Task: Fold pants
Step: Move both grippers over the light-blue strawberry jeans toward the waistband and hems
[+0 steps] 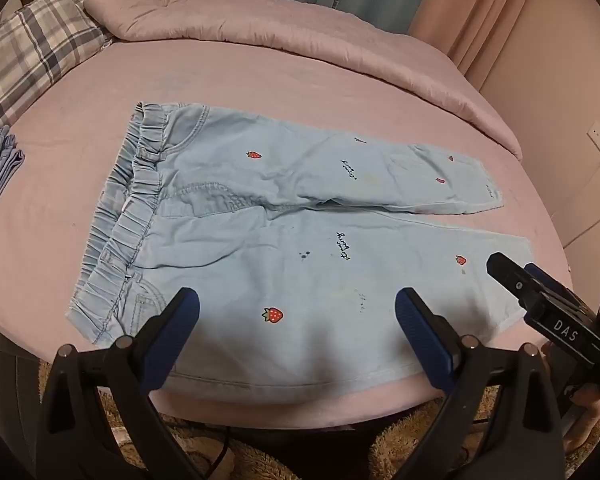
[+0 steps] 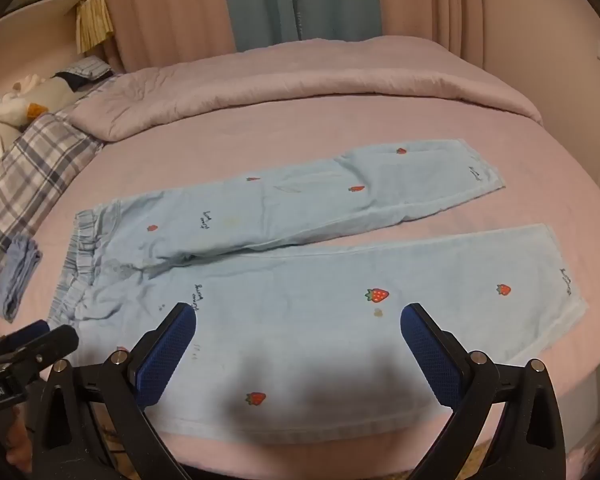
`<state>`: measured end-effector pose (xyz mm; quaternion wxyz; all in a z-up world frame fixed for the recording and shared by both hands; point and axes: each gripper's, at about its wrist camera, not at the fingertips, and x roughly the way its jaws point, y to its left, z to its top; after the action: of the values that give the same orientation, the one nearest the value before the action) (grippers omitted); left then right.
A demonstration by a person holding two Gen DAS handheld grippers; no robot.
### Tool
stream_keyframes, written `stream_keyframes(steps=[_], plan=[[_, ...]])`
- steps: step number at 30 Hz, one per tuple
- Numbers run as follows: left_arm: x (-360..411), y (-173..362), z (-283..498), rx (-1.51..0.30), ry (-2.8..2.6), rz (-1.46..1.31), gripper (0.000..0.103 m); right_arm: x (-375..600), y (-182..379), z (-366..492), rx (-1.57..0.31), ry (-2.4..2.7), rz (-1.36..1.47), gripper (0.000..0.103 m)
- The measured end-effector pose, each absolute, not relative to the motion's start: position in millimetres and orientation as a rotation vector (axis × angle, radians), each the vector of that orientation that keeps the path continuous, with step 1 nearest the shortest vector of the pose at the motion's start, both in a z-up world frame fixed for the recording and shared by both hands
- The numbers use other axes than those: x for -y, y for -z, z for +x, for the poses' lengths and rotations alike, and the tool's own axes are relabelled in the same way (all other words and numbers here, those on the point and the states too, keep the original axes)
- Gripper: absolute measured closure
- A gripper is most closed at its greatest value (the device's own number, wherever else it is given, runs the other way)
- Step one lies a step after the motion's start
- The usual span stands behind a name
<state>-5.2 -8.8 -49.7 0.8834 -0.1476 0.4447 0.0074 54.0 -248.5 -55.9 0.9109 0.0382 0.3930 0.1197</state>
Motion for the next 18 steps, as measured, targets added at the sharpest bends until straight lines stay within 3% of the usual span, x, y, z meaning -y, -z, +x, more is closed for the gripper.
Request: stream_keyframes(steps=[18], plan=[[9.5,53.5,-0.4,-0.940,-0.010,-0.295,0.006,257.4,55.7,51.2,-0.812,-0.206,0.100,0.001]])
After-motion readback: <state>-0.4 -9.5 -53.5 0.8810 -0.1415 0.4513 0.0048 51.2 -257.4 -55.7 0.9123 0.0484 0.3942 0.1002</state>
